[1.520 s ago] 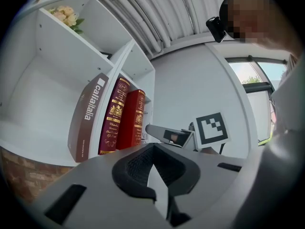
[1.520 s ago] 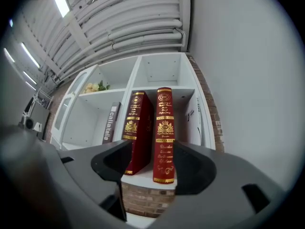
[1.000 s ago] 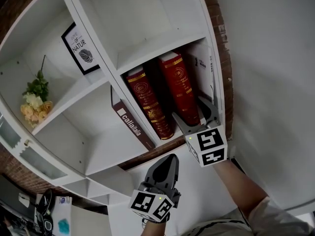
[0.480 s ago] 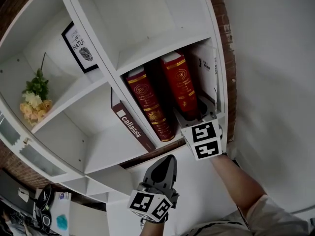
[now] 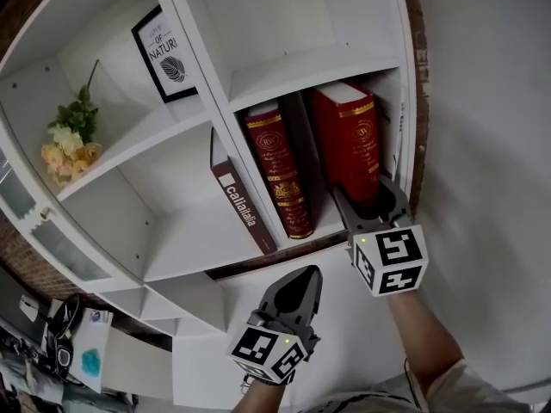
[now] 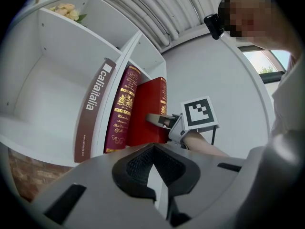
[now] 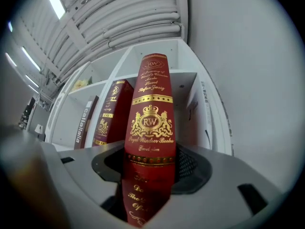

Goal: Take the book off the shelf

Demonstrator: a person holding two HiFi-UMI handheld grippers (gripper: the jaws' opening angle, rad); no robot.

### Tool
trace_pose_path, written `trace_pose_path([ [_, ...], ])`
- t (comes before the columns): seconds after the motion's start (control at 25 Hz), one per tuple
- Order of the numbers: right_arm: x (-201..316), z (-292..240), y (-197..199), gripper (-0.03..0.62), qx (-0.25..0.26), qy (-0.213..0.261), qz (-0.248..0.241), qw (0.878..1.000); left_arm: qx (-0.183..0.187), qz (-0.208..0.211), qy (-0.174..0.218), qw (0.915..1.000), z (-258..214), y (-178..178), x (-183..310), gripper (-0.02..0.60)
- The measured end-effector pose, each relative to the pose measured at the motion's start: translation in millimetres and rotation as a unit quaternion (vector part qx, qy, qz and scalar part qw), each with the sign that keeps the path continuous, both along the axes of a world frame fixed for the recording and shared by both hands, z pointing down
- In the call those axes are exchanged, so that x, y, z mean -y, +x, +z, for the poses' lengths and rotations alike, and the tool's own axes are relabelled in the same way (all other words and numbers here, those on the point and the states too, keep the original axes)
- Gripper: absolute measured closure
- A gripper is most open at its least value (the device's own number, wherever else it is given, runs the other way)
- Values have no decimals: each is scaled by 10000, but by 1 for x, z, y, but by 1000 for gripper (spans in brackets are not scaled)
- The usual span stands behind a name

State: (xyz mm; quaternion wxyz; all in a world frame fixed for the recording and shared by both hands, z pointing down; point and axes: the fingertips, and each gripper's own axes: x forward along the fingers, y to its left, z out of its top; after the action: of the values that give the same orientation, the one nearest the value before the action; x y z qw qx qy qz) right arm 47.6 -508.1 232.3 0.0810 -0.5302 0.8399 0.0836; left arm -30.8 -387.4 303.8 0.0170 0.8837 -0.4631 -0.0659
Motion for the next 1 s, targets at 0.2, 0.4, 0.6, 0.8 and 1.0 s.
trace_pose_path([
  [0.2,-23,-2,20,344,315,118,-83,9994,-55,125,27,9999,2,12,-5,571],
  [0.4,-39,-2,26,345,457,195,-184,9986,-92,70,138,9998,-8,17,-12,571],
  [0.6,-54,0,31,345,621,220,-323,9973,-148,106,196,9996,-13,22,-20,571],
  [0.8,-71,1,40,345,837,290,-428,9952,-157,137,137,9997,-9,26,-27,571],
  [1.0,-94,3,43,346,1092,377,-371,9926,-173,203,157,9995,-10,18,-42,571],
])
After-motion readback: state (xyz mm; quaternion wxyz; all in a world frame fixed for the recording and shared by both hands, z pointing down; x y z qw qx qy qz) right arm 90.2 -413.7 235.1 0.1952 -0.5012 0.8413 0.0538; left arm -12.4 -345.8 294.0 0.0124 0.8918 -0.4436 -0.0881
